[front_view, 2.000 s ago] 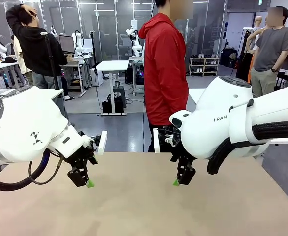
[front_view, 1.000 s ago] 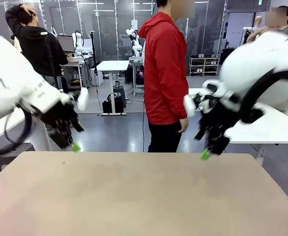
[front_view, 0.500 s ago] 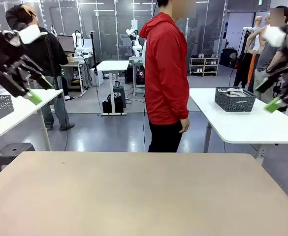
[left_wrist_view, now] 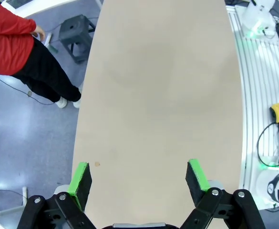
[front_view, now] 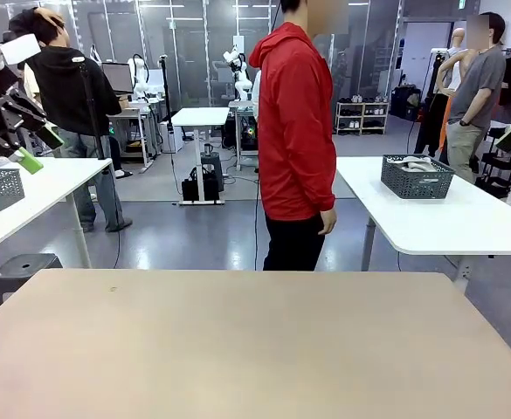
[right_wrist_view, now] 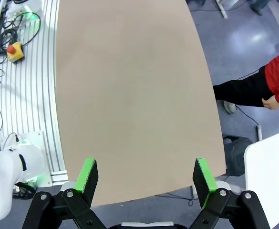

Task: Fold the towels and place them in the basket.
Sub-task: When a person lays out a Towel with hook on the table, fold it in half twice.

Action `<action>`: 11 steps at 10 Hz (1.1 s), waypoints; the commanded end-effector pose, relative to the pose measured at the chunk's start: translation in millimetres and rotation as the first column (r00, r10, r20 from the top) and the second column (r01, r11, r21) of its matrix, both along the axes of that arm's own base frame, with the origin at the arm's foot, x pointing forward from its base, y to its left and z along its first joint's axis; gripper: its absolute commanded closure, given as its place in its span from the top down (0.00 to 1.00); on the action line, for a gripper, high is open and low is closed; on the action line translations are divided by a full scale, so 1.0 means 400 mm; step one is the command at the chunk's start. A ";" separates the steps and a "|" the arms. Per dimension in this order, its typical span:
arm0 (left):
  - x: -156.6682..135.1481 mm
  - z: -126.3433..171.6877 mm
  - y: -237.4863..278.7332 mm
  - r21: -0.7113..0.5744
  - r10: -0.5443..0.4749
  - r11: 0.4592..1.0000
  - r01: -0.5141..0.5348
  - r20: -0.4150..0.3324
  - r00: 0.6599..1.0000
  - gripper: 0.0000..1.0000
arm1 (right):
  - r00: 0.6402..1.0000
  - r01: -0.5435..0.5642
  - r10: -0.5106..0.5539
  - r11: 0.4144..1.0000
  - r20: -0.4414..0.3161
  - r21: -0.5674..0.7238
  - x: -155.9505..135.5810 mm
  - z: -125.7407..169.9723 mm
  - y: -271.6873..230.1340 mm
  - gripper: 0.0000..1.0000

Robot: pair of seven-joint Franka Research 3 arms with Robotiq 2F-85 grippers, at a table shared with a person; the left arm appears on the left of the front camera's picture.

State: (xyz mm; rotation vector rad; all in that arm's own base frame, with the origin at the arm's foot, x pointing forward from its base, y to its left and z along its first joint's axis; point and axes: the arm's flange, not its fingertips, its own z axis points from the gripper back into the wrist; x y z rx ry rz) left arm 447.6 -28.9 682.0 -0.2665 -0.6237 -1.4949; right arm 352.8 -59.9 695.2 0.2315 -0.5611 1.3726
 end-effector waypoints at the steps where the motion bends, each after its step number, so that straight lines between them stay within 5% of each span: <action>1: 0.001 0.012 0.011 -0.021 -0.018 1.000 0.018 -0.005 1.000 1.00 | 1.000 -0.031 0.031 0.999 0.000 -0.033 0.011 0.023 -0.007 1.00; 7: 0.001 -0.001 0.008 0.004 0.013 1.000 -0.013 -0.002 1.000 1.00 | 1.000 -0.003 0.003 1.000 -0.001 -0.013 0.010 0.018 -0.002 1.00; 11: 0.030 0.106 0.110 -0.096 0.001 0.995 -0.010 -0.099 0.995 1.00 | 0.998 -0.024 0.027 0.998 -0.063 0.050 0.020 0.091 -0.078 1.00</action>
